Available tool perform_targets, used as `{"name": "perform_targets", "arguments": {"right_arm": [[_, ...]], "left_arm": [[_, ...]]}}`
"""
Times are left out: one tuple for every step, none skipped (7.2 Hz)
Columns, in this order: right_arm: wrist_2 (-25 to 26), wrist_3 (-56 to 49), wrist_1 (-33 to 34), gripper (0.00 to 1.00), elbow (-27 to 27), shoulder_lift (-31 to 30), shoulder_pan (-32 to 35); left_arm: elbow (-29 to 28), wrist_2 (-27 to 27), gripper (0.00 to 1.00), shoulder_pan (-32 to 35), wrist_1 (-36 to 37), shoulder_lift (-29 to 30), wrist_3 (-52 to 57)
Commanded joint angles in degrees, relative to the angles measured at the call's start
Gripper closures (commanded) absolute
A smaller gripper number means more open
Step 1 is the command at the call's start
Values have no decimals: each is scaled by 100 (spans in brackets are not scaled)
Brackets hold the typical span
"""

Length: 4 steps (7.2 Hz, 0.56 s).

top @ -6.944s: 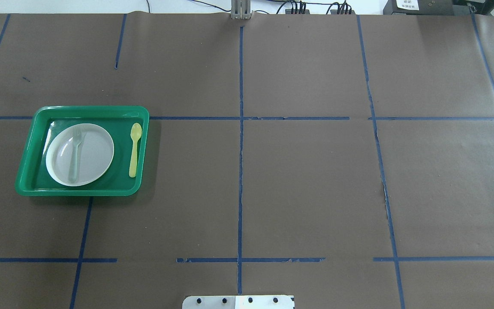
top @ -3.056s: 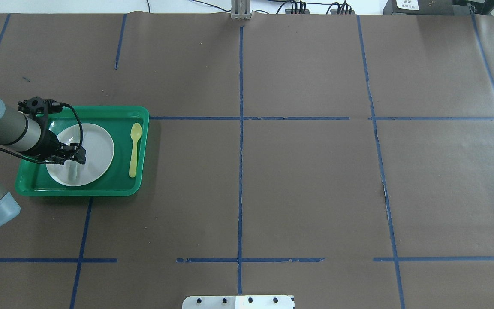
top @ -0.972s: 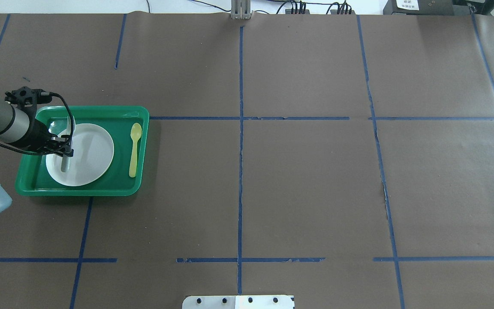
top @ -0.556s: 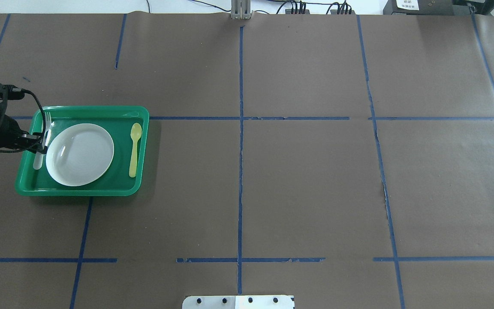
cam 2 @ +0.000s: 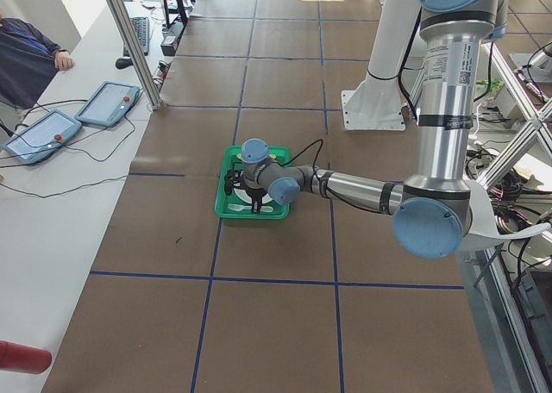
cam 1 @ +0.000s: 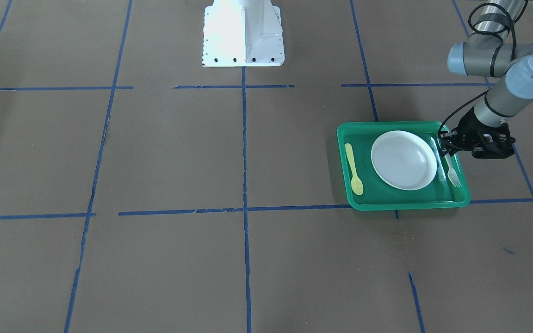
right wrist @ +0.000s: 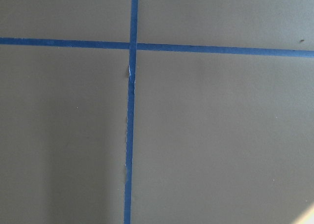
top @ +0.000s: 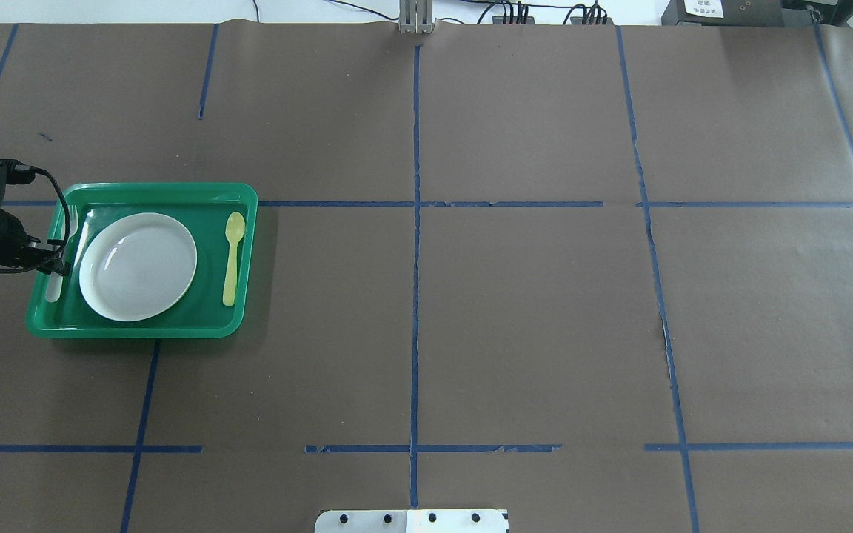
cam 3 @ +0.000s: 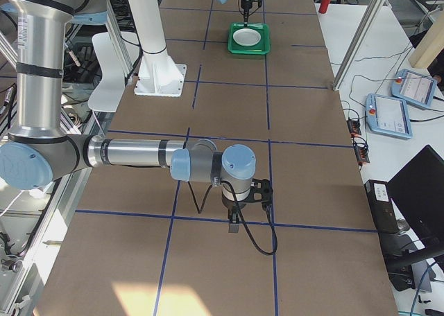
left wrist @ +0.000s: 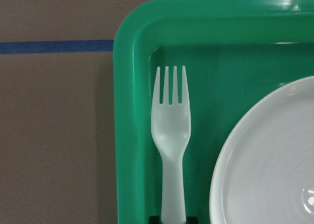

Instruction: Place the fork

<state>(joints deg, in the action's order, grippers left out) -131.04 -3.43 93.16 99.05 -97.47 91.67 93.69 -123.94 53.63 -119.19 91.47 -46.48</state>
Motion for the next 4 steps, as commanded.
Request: {"name": "perform_targets", "arguments": {"right_arm": [[0, 0, 0, 0, 0, 0, 0], [0, 0, 0, 0, 0, 0, 0], [0, 0, 0, 0, 0, 0, 0], [0, 0, 0, 0, 0, 0, 0]], "left_arm": [[44, -8, 1, -2, 18, -6, 16], [61, -8, 1, 16, 36, -6, 16], [79, -8, 0, 33, 53, -15, 16], [114, -8, 0, 129, 62, -32, 16]]}}
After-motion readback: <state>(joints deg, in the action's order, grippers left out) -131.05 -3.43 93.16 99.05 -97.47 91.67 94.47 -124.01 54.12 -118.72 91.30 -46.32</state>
